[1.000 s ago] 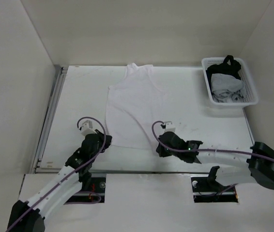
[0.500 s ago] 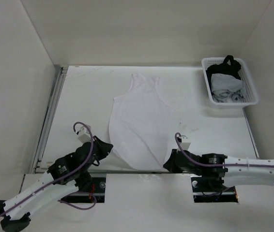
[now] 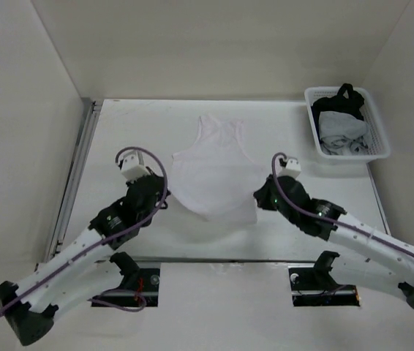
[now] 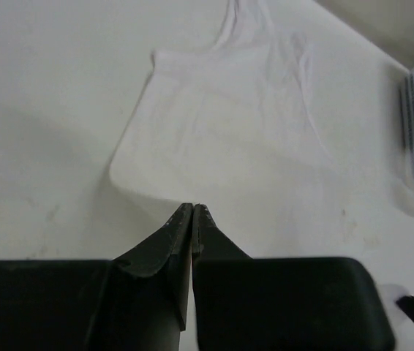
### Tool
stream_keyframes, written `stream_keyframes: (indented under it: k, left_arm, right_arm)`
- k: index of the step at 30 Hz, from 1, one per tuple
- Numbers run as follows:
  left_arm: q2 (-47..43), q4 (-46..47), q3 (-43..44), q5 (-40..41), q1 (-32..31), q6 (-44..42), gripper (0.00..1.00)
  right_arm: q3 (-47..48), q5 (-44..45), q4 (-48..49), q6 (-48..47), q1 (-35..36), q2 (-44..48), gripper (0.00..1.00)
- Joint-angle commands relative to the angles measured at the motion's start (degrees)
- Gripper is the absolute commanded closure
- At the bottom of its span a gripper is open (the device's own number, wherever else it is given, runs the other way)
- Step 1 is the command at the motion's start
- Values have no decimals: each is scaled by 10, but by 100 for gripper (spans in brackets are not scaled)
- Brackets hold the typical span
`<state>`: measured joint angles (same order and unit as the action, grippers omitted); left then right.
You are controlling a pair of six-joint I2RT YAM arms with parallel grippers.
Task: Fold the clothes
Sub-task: Fold the tank top
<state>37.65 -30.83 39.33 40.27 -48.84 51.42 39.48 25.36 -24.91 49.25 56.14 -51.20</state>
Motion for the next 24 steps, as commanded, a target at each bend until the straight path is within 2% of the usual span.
stream_keyframes:
  k: [1,4,6,10,14,17,24]
  left_arm:
    - [90,224,45,-42,103,-168,100]
    - [215,288,96,-164,241,-173,100]
    - [310,307,132,-214,302,-128,100]
    - [497,353,241,-217,323,-139,100]
    - [620,340,375,-234,328,-148,100]
    - [713,294,503,-238,333,-157,100]
    - [870,207,736,-240,341,-184,99]
  right_arm:
    - [46,-65,135,-155,-116,-60,100]
    - [102,-110,166,-186,-192,-129,100]
    - [141,-122,182,-188,-228,-175,100]
    - [229,-146,200,-200,-276,-281,100]
    - [309,-163,203,-204,-311,-377,100]
    - [377,-182,193,-204,-332,-446,100]
    - [501,-202,154,-207,-369,-571,100]
